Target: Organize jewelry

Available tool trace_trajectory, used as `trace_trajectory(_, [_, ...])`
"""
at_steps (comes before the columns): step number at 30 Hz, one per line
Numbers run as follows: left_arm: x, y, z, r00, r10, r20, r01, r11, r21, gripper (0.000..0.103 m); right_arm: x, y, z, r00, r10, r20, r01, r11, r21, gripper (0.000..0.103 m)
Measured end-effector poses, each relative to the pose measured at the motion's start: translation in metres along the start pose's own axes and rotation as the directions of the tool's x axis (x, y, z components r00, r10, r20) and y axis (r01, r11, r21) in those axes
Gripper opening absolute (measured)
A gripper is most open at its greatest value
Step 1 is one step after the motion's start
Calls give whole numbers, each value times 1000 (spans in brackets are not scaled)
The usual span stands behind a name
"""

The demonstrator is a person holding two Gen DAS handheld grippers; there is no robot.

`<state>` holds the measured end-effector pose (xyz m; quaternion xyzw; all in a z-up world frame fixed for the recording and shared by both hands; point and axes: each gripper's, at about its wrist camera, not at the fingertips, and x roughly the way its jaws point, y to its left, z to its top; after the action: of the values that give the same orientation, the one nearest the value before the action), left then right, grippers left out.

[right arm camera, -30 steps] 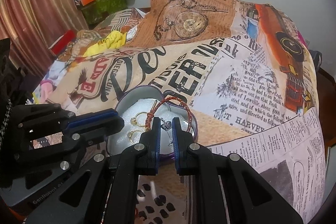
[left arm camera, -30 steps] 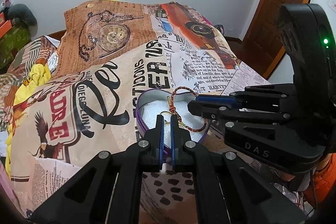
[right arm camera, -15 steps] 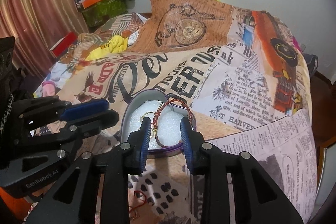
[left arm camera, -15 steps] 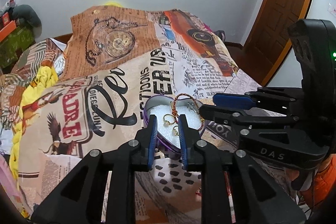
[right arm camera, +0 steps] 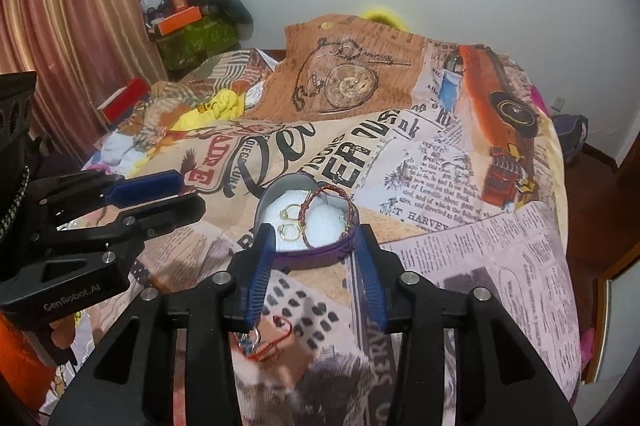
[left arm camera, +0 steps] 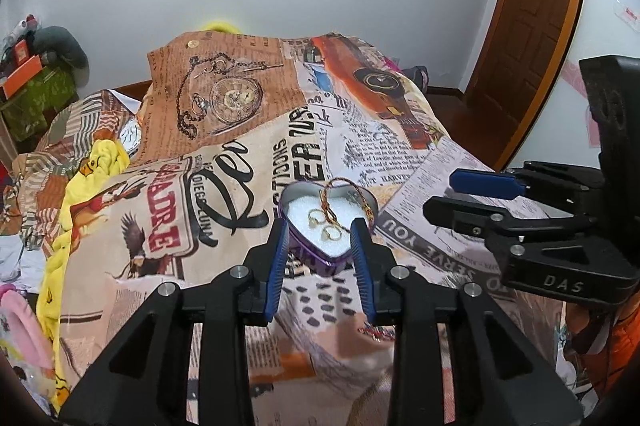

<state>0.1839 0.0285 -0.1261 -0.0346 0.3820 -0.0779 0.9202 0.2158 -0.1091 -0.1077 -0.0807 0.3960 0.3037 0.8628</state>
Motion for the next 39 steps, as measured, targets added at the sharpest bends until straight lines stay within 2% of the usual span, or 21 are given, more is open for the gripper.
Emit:
trace_trajectory(8, [0, -8, -23, 998, 5, -55, -4, 1000, 16, 32, -8, 4, -25, 1000, -12, -25, 12, 1000, 7, 38])
trace_trajectory(19, [20, -14, -55, 986, -29, -165, 30, 1000, 5, 32, 7, -3, -65, 991, -20, -132, 26, 999, 40, 38])
trace_trajectory(25, [40, -23, -58, 976, -53, -213, 58, 998, 15, 32, 7, -12, -76, 988, -27, -151, 38, 997, 71, 38])
trace_trajectory(34, [64, -29, -56, 968, -95, -233, 99, 995, 8, 32, 10, -16, -76, 988, -13, -156, 27, 996, 89, 38])
trace_trajectory(35, [66, -28, -56, 969, -96, -229, 99, 995, 4, 31, 11, -16, -76, 988, -11, -157, 25, 996, 89, 38])
trace_trajectory(37, [68, -28, -56, 969, -108, -224, 111, 994, 0, 19, 13, -15, -75, 987, -7, -158, 21, 996, 88, 38])
trace_trajectory(39, [70, -28, -56, 966, -126, -226, 128, 992, -7, 14, 15, -14, -74, 987, -4, -160, 18, 996, 87, 38])
